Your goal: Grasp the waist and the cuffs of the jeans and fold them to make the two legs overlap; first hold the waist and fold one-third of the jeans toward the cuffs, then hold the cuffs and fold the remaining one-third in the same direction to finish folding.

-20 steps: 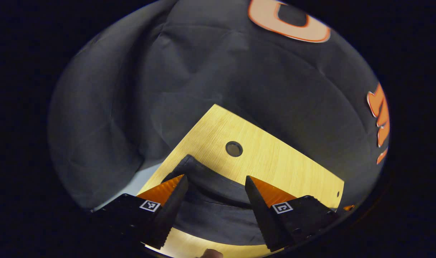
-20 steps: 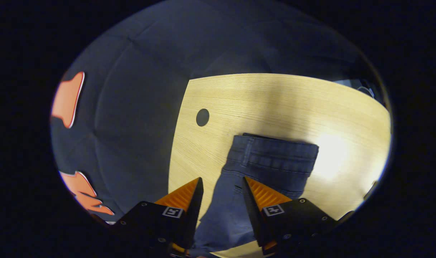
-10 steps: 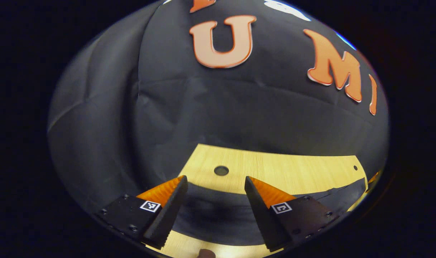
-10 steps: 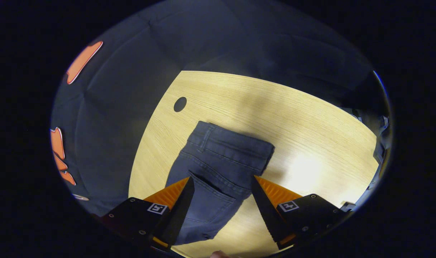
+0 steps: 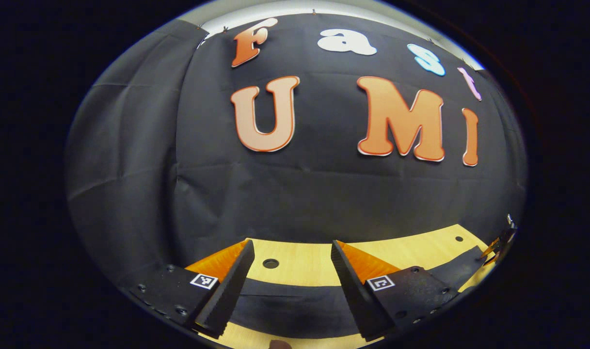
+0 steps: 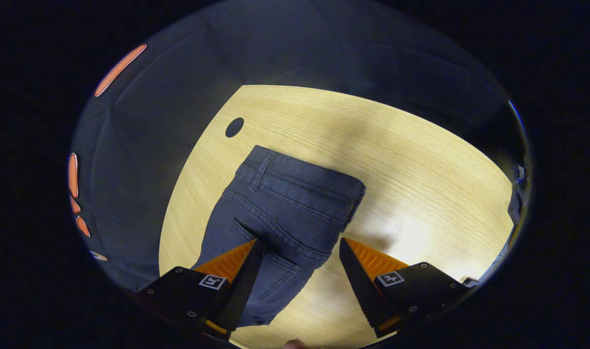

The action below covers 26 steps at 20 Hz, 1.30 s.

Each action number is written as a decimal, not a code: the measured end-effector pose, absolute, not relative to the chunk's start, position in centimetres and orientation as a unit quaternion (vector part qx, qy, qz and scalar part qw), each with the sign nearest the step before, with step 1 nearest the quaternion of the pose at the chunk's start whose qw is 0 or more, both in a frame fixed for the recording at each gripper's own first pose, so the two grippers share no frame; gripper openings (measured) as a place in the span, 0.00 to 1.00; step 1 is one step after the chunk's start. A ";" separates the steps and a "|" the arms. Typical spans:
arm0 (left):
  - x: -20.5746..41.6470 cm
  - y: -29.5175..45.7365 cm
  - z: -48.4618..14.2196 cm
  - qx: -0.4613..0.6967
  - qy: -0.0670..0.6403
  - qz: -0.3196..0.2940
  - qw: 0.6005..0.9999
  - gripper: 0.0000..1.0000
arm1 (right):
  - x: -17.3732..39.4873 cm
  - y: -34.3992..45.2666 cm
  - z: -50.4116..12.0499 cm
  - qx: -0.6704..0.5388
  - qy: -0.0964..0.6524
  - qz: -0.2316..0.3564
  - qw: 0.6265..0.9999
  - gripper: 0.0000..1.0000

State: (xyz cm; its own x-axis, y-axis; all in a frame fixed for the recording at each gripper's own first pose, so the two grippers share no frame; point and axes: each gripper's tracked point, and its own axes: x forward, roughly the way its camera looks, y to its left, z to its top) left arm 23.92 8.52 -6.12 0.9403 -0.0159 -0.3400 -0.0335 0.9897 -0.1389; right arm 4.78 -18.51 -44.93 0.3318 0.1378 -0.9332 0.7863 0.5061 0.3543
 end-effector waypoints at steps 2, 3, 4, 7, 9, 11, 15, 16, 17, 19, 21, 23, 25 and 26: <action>23.1 6.5 -4.6 -0.067 0.157 -0.010 0.985 0.96 | 5.1 -18.9 -45.7 0.438 0.525 -0.244 0.688 0.97; 22.5 5.6 -3.6 -0.061 0.146 -0.014 0.987 0.92 | 5.2 -19.1 -46.1 0.436 0.526 -0.248 0.687 0.97; 22.1 4.6 -2.8 -0.057 0.139 -0.023 0.988 0.95 | 5.2 -19.2 -46.4 0.433 0.527 -0.249 0.688 0.97; 21.1 1.7 -0.8 -0.050 0.126 -0.045 0.990 0.95 | 5.5 -19.2 -47.4 0.426 0.528 -0.248 0.692 0.96; 20.7 -0.5 -0.5 -0.056 0.131 -0.062 0.988 0.95 | 5.3 -19.5 -47.2 0.424 0.529 -0.249 0.692 0.93; 20.5 -2.3 -0.9 -0.057 0.139 -0.073 0.986 0.95 | 5.9 -19.1 -47.5 0.422 0.529 -0.232 0.698 0.84; 19.8 -4.1 -1.9 -0.048 0.166 -0.080 0.982 0.94 | 6.7 -18.1 -47.8 0.441 0.506 -0.227 0.705 0.29; 19.4 -4.3 -1.9 -0.048 0.169 -0.082 0.981 0.94 | 6.8 -18.4 -47.2 0.438 0.498 -0.224 0.714 0.28; 19.0 -4.5 -1.9 -0.049 0.171 -0.083 0.981 0.94 | 7.0 -18.4 -46.4 0.439 0.491 -0.222 0.719 0.28; 18.6 -4.4 -1.8 -0.055 0.170 -0.085 0.980 0.94 | 7.1 -19.2 -43.8 0.439 0.469 -0.234 0.729 0.17; 18.5 -4.2 -1.8 -0.058 0.168 -0.091 0.980 0.94 | 7.9 -18.7 -42.1 0.423 0.450 -0.221 0.755 0.17; 18.2 -3.9 -1.9 -0.057 0.168 -0.101 0.979 0.94 | 8.0 -18.2 -40.0 0.385 0.440 -0.219 0.781 0.17; 17.4 -3.3 -1.4 -0.058 0.162 -0.113 0.979 0.94 | 8.6 -18.4 -39.5 0.360 0.421 -0.220 0.803 0.17; 17.0 -2.8 -1.2 -0.059 0.159 -0.116 0.979 0.94 | 8.6 -18.3 -39.3 0.350 0.411 -0.218 0.813 0.17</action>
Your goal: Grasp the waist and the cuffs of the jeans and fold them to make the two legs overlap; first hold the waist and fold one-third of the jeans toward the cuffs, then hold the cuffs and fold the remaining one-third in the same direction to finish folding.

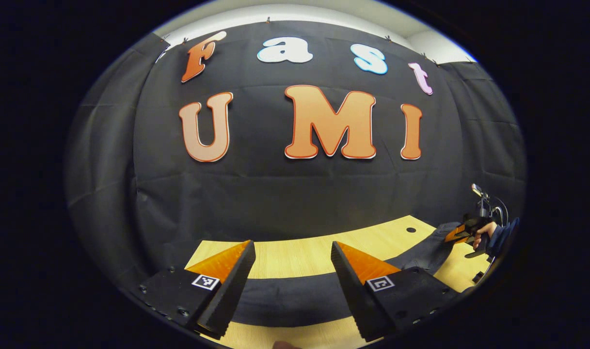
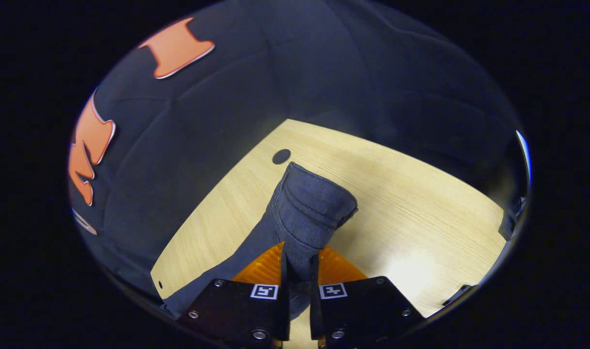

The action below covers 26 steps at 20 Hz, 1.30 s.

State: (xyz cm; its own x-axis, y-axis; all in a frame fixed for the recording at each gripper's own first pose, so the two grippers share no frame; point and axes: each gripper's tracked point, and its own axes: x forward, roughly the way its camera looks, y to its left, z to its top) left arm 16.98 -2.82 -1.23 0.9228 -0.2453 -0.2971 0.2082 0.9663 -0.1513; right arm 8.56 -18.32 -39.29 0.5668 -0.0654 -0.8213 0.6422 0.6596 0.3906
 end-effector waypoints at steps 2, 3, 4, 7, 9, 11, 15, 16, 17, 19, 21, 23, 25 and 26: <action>16.1 -1.7 -1.4 -0.065 0.156 -0.117 0.979 0.94 | 8.8 -18.3 -38.7 0.329 0.400 -0.204 0.831 0.17; 15.7 -1.0 -1.5 -0.069 0.157 -0.114 0.979 0.94 | 8.9 -18.4 -38.5 0.315 0.398 -0.197 0.839 0.17; 15.3 -0.5 -1.4 -0.072 0.156 -0.111 0.979 0.94 | 9.2 -18.1 -38.3 0.303 0.394 -0.189 0.847 0.17; 14.3 1.4 -0.5 -0.075 0.141 -0.094 0.983 0.95 | 9.4 -17.7 -37.8 0.267 0.385 -0.167 0.868 0.17; 14.0 2.0 -0.2 -0.070 0.135 -0.088 0.984 0.94 | 9.7 -17.5 -37.6 0.239 0.383 -0.149 0.880 0.17; 13.5 2.2 -0.3 -0.066 0.137 -0.086 0.985 0.94 | 10.1 -17.4 -37.0 0.215 0.381 -0.129 0.890 0.17; 13.1 3.4 -1.6 -0.068 0.152 -0.076 0.983 0.94 | 10.4 -17.2 -37.0 0.170 0.376 -0.084 0.907 0.17; 13.0 3.7 -1.8 -0.069 0.155 -0.071 0.983 0.94 | 10.6 -17.2 -36.8 0.158 0.375 -0.072 0.911 0.17; 12.9 4.1 -1.9 -0.070 0.158 -0.067 0.983 0.95 | 10.8 -17.1 -36.8 0.147 0.374 -0.057 0.914 0.17; 12.8 4.9 -2.4 -0.072 0.164 -0.057 0.982 0.94 | 11.2 -16.9 -36.7 0.125 0.374 -0.030 0.919 0.17; 12.8 5.5 -3.0 -0.074 0.171 -0.050 0.981 0.94 | 11.4 -16.6 -36.8 0.106 0.372 -0.005 0.922 0.16; 12.6 6.1 -3.5 -0.075 0.178 -0.041 0.980 0.94 | 11.4 -16.5 -36.5 0.085 0.372 0.023 0.924 0.17; 12.4 6.4 -4.0 -0.077 0.184 -0.035 0.979 0.94 | 11.7 -16.2 -36.3 0.071 0.373 0.045 0.924 0.17; 12.3 6.7 -4.2 -0.077 0.188 -0.031 0.979 0.95 | 11.7 -16.0 -36.4 0.067 0.375 0.059 0.923 0.17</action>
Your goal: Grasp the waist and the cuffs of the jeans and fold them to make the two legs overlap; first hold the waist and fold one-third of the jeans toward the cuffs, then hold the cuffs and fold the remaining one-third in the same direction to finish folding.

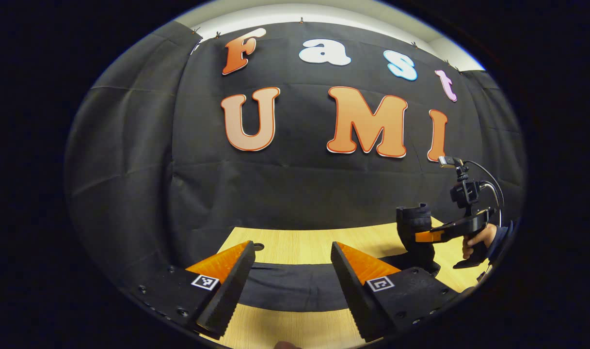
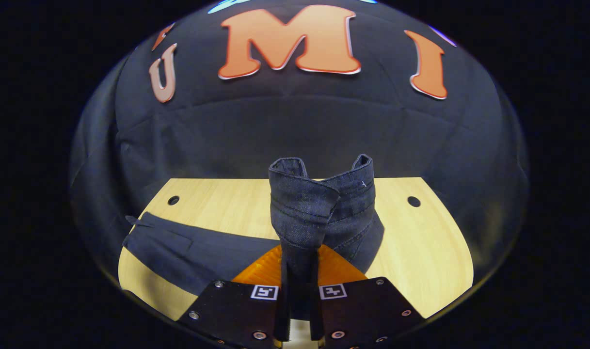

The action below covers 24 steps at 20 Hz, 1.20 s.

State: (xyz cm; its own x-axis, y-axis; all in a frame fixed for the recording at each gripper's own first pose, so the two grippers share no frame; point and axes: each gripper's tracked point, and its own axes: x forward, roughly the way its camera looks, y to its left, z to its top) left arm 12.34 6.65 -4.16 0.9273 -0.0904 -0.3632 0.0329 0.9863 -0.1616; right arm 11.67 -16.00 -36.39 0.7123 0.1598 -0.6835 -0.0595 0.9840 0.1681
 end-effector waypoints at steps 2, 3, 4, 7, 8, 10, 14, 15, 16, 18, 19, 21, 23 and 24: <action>12.1 6.9 -4.8 -0.073 0.195 -0.026 0.978 0.95 | 11.7 -15.6 -36.9 0.063 0.381 0.088 0.918 0.16; 12.0 7.1 -5.1 -0.071 0.199 -0.023 0.977 0.94 | 11.7 -15.5 -37.6 0.056 0.387 0.099 0.915 0.16; 11.9 7.4 -5.3 -0.070 0.202 -0.020 0.977 0.94 | 11.5 -15.5 -38.2 0.046 0.399 0.106 0.910 0.16; 11.4 8.4 -6.1 -0.067 0.213 -0.008 0.975 0.94 | 10.8 -15.2 -39.8 0.013 0.430 0.131 0.893 0.17; 11.2 8.8 -6.5 -0.067 0.218 -0.004 0.974 0.94 | 10.3 -15.2 -40.2 0.002 0.438 0.137 0.888 0.17; 10.8 9.6 -7.5 -0.069 0.229 0.006 0.971 0.95 | 10.1 -15.3 -40.8 -0.015 0.448 0.148 0.882 0.17; 10.6 11.4 -9.6 -0.090 0.255 0.028 0.962 0.95 | 8.8 -14.0 -41.4 -0.006 0.467 0.180 0.866 0.25; 10.5 12.1 -10.3 -0.101 0.264 0.037 0.959 0.95 | 8.0 -13.4 -41.1 0.012 0.474 0.192 0.859 0.34; 10.6 12.7 -11.1 -0.113 0.274 0.046 0.954 0.95 | 7.7 -13.2 -41.1 0.010 0.475 0.193 0.858 0.41; 10.7 13.9 -12.8 -0.139 0.302 0.061 0.941 0.96 | 7.1 -12.3 -40.9 0.016 0.471 0.213 0.856 0.50; 10.8 14.4 -13.8 -0.148 0.316 0.067 0.935 0.96 | 6.5 -11.3 -40.0 0.041 0.470 0.234 0.850 0.60; 11.1 15.4 -15.8 -0.166 0.342 0.076 0.922 0.97 | 6.1 -10.7 -38.2 0.056 0.457 0.243 0.854 0.80; 11.7 16.3 -17.2 -0.182 0.356 0.085 0.913 0.97 | 6.1 -11.7 -37.3 0.059 0.449 0.235 0.860 0.87; 12.0 16.7 -17.9 -0.194 0.367 0.089 0.906 0.97 | 6.1 -12.1 -36.6 0.062 0.444 0.230 0.864 0.88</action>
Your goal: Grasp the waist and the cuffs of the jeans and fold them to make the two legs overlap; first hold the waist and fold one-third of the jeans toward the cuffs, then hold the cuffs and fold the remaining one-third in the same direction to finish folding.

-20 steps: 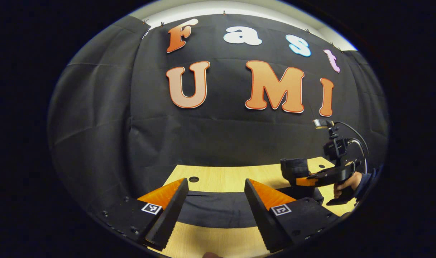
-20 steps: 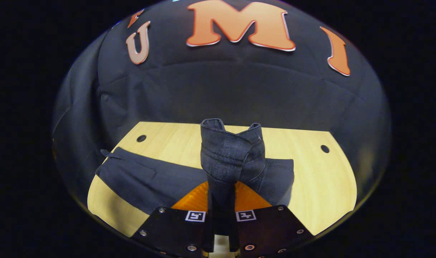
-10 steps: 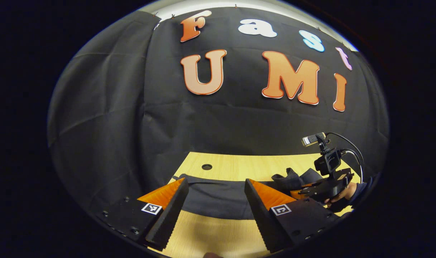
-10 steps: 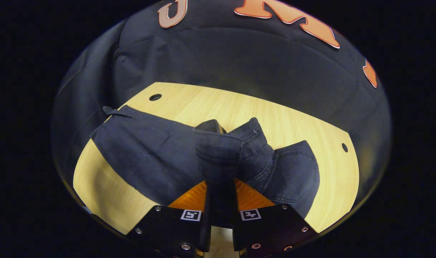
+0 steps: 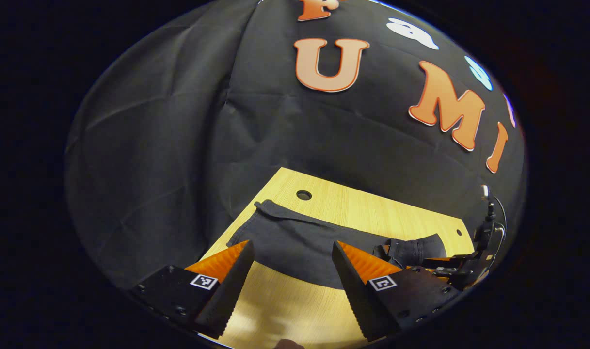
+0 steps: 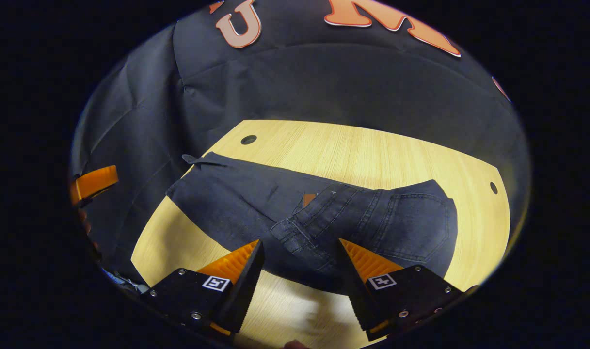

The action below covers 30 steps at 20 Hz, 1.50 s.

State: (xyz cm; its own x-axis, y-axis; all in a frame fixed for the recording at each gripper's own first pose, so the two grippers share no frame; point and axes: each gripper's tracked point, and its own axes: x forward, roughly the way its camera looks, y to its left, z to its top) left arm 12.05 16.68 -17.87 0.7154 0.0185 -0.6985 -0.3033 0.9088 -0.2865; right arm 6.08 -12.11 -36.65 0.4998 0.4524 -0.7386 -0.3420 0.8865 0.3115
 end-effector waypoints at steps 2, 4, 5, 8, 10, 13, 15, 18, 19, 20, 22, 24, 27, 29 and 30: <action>12.5 17.8 -20.2 -0.222 0.398 0.100 0.884 0.97 | 6.3 -13.4 -35.2 0.066 0.431 0.216 0.874 0.90; 12.5 18.9 -23.1 -0.233 0.447 0.122 0.855 0.98 | 6.5 -15.3 -33.6 0.072 0.415 0.196 0.886 0.93; 12.7 19.5 -24.5 -0.237 0.463 0.132 0.844 0.98 | 6.6 -16.3 -32.8 0.076 0.407 0.185 0.891 0.93; 13.0 19.7 -27.2 -0.290 0.502 0.129 0.804 0.98 | 6.4 -19.3 -30.9 0.080 0.387 0.147 0.907 0.93; 13.4 20.6 -28.2 -0.315 0.526 0.135 0.778 0.98 | 6.2 -21.4 -29.8 0.079 0.372 0.119 0.917 0.94; 14.4 22.1 -31.1 -0.310 0.559 0.150 0.754 0.98 | 5.2 -24.6 -27.9 0.082 0.354 0.076 0.929 0.95; 15.0 22.5 -33.4 -0.304 0.583 0.155 0.738 0.98 | 4.5 -26.6 -26.8 0.085 0.343 0.048 0.934 0.95; 14.8 23.2 -36.6 -0.284 0.618 0.170 0.713 0.96 | 3.2 -29.1 -25.8 0.088 0.333 0.013 0.939 0.95; 14.8 23.2 -37.2 -0.278 0.627 0.176 0.707 0.99 | 2.9 -29.6 -25.7 0.087 0.332 0.004 0.939 0.95; 15.0 23.3 -37.4 -0.273 0.630 0.181 0.704 0.99 | 2.6 -30.2 -25.7 0.085 0.333 -0.005 0.939 0.95; 15.2 23.4 -38.7 -0.269 0.634 0.188 0.700 0.99 | 2.5 -30.6 -25.7 0.084 0.333 -0.013 0.939 0.95; 15.1 23.0 -40.0 -0.273 0.640 0.197 0.691 0.99 | 2.6 -30.7 -25.5 0.086 0.329 -0.016 0.940 0.95; 15.3 23.5 -39.9 -0.249 0.636 0.220 0.696 0.96 | 2.7 -31.3 -25.4 0.084 0.329 -0.013 0.940 0.95; 15.5 23.3 -40.0 -0.227 0.638 0.227 0.700 0.97 | 3.1 -32.1 -25.8 0.086 0.334 -0.011 0.939 0.95; 16.0 23.2 -40.1 -0.221 0.631 0.227 0.708 0.97 | 3.3 -32.1 -25.9 0.088 0.335 -0.008 0.938 0.95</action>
